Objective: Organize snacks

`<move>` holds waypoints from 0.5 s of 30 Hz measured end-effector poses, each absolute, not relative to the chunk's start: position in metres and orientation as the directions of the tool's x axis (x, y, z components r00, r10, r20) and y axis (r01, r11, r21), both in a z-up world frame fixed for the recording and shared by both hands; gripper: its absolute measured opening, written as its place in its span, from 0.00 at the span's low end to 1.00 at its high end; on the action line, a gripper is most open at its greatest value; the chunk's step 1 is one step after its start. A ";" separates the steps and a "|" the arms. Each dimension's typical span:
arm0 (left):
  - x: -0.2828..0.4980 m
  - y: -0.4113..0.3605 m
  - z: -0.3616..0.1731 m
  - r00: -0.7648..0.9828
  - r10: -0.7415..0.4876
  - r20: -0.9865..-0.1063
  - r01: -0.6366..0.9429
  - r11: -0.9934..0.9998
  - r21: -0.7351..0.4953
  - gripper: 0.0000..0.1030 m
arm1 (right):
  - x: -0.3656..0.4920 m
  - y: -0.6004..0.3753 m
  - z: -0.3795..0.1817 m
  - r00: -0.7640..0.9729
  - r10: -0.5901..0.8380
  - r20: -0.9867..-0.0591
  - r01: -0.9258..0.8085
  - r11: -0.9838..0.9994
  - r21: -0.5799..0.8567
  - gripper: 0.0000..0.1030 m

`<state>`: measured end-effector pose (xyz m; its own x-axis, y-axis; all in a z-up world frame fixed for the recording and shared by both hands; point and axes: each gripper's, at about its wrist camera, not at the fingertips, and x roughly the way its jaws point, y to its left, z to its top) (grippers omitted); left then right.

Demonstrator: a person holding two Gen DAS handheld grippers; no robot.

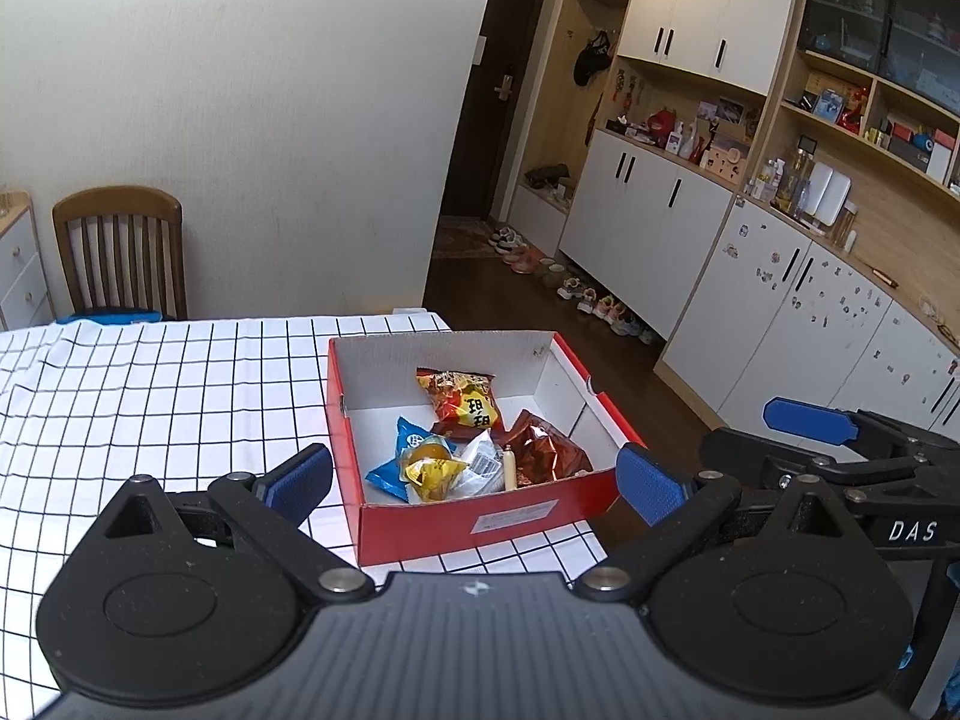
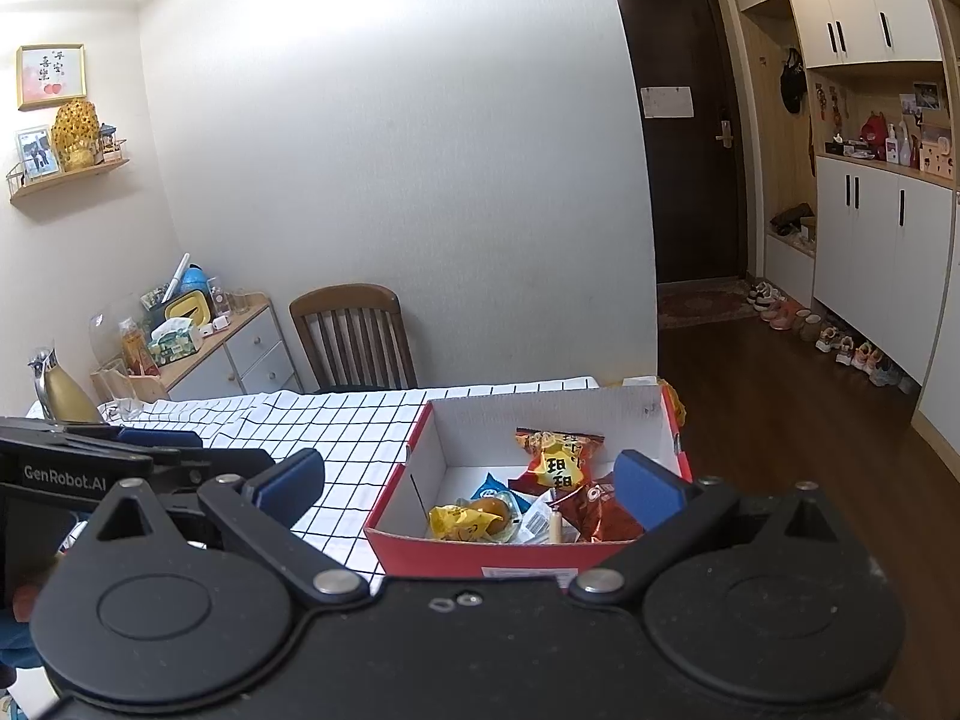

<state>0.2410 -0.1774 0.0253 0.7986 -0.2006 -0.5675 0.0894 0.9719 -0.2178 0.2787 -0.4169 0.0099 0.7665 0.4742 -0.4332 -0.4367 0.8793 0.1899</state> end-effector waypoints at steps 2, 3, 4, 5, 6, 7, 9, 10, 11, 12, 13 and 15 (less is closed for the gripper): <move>0.242 -0.178 0.026 0.797 -0.199 -0.571 0.084 0.971 -0.222 0.99 | 0.278 -0.416 0.011 0.765 0.474 -0.435 -0.437 0.879 0.190 1.00; 0.242 -0.178 0.027 0.795 -0.197 -0.574 0.081 0.972 -0.221 0.99 | 0.278 -0.417 0.011 0.765 0.475 -0.434 -0.438 0.879 0.190 1.00; 0.242 -0.178 0.028 0.794 -0.198 -0.575 0.081 0.972 -0.222 0.99 | 0.278 -0.417 0.012 0.765 0.477 -0.432 -0.440 0.878 0.190 1.00; 0.242 -0.179 0.028 0.794 -0.198 -0.575 0.082 0.972 -0.222 0.99 | 0.277 -0.417 0.012 0.766 0.478 -0.431 -0.441 0.877 0.189 1.00; 0.242 -0.179 0.028 0.794 -0.196 -0.576 0.080 0.972 -0.221 0.99 | 0.277 -0.417 0.013 0.766 0.478 -0.430 -0.442 0.877 0.188 1.00; 0.242 -0.180 0.028 0.792 -0.195 -0.578 0.080 0.973 -0.218 0.99 | 0.277 -0.417 0.013 0.767 0.478 -0.429 -0.442 0.877 0.188 1.00; 0.243 -0.181 0.029 0.790 -0.199 -0.580 0.084 0.972 -0.219 0.99 | 0.276 -0.417 0.015 0.767 0.479 -0.427 -0.442 0.877 0.189 1.00; 0.243 -0.181 0.029 0.788 -0.203 -0.581 0.087 0.971 -0.222 0.99 | 0.276 -0.418 0.015 0.768 0.478 -0.427 -0.441 0.877 0.189 1.00; 0.243 -0.181 0.030 0.787 -0.207 -0.582 0.089 0.970 -0.225 0.99 | 0.276 -0.418 0.015 0.768 0.477 -0.426 -0.440 0.878 0.189 1.00; 0.243 -0.181 0.030 0.786 -0.210 -0.581 0.091 0.970 -0.226 0.99 | 0.276 -0.419 0.015 0.769 0.477 -0.426 -0.440 0.878 0.190 1.00; 0.243 -0.182 0.030 0.786 -0.210 -0.581 0.092 0.970 -0.227 0.99 | 0.276 -0.419 0.015 0.768 0.477 -0.427 -0.439 0.878 0.191 1.00; 0.243 -0.182 0.029 0.785 -0.214 -0.582 0.093 0.969 -0.230 0.99 | 0.276 -0.419 0.015 0.768 0.477 -0.428 -0.439 0.878 0.191 1.00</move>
